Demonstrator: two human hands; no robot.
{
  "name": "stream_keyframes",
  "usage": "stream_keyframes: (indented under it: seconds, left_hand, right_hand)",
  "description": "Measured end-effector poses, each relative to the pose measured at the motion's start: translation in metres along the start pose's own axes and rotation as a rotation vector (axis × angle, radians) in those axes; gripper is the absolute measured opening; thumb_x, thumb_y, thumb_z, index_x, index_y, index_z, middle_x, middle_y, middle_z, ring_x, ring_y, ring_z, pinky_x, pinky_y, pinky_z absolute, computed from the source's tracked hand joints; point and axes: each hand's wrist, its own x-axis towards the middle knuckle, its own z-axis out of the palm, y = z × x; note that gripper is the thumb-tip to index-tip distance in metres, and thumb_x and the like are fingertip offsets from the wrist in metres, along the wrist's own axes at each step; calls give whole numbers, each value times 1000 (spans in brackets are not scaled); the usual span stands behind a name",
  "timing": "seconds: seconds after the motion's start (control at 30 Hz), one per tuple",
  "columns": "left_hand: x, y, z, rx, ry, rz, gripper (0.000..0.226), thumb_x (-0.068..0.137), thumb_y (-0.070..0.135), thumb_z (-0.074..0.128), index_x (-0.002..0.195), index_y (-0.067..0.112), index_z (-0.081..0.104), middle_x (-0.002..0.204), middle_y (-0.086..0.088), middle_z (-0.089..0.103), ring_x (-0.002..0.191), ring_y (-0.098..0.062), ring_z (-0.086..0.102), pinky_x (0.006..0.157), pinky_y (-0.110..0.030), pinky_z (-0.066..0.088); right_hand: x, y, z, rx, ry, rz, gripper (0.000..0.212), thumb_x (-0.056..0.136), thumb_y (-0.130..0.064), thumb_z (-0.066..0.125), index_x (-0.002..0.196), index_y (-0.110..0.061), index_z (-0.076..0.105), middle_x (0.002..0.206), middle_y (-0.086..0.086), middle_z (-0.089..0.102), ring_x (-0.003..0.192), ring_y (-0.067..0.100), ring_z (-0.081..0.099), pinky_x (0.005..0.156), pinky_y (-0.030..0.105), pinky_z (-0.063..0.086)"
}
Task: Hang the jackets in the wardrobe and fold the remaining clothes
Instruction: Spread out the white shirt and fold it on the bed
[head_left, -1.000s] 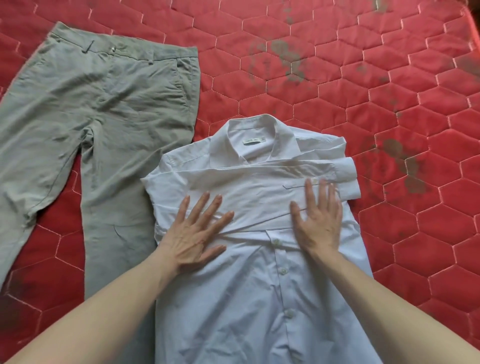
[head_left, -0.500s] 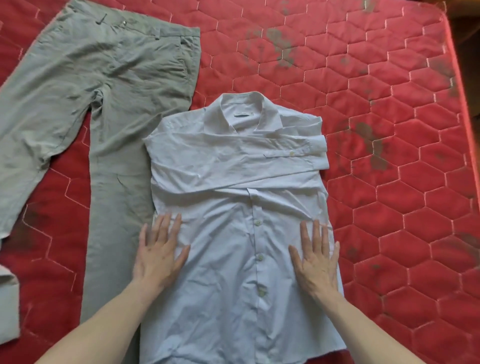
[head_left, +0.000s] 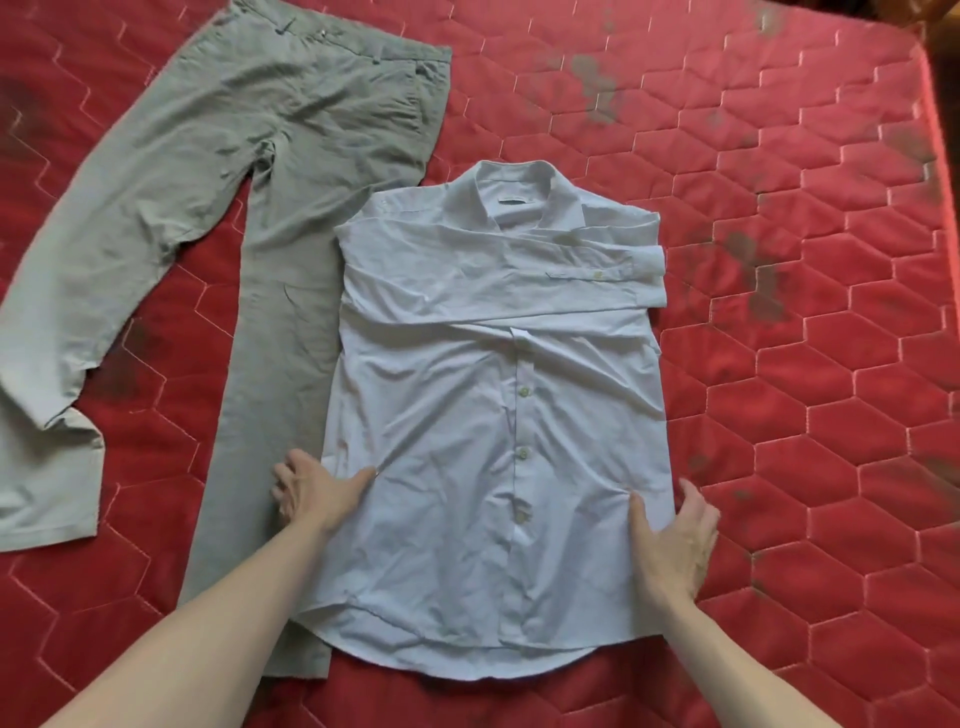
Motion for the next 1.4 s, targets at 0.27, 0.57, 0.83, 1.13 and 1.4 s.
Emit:
stream_keyframes:
  seconds: [0.27,0.57,0.83,1.13,1.4]
  left_hand:
    - [-24,-59,-9,68,-230,50,43,68,47,87,85,10,72,94,-7,72,92,-31,69,86,-45,57]
    - [-19,-104,-23,33,-297,243,12,81,25,84,81,16,76,77,2,76,78,-21,72,68,-36,56]
    - [-36,-105,-27,639,171,1069,61,63,39,87,104,17,48,94,-3,48,76,-26,54,61,-38,48]
    - [-43,-122,-24,1109,-206,1498,85,54,64,62,124,17,52,111,-7,55,96,-26,55,81,-45,52]
    - [-52,-123,-17,1396,-204,1385,81,54,42,63,126,11,44,112,-19,52,92,-37,54,70,-54,50]
  right_hand:
    - [-28,24,-16,-113,-165,128,39,103,-51,45,96,-14,57,88,19,63,83,39,59,74,43,43]
    - [-38,75,-39,-216,-182,96,36,104,-49,44,89,-19,54,80,18,57,76,35,49,75,48,47]
    - [-51,77,-62,-326,-211,-126,32,101,-40,53,128,-23,48,113,3,59,105,39,61,79,48,48]
    - [-38,123,-65,-871,-497,-1105,93,90,-80,46,163,-27,26,171,12,20,156,32,23,117,51,23]
    - [-37,113,-62,-901,-338,-1301,73,83,8,24,149,-5,52,154,31,43,138,47,49,120,50,14]
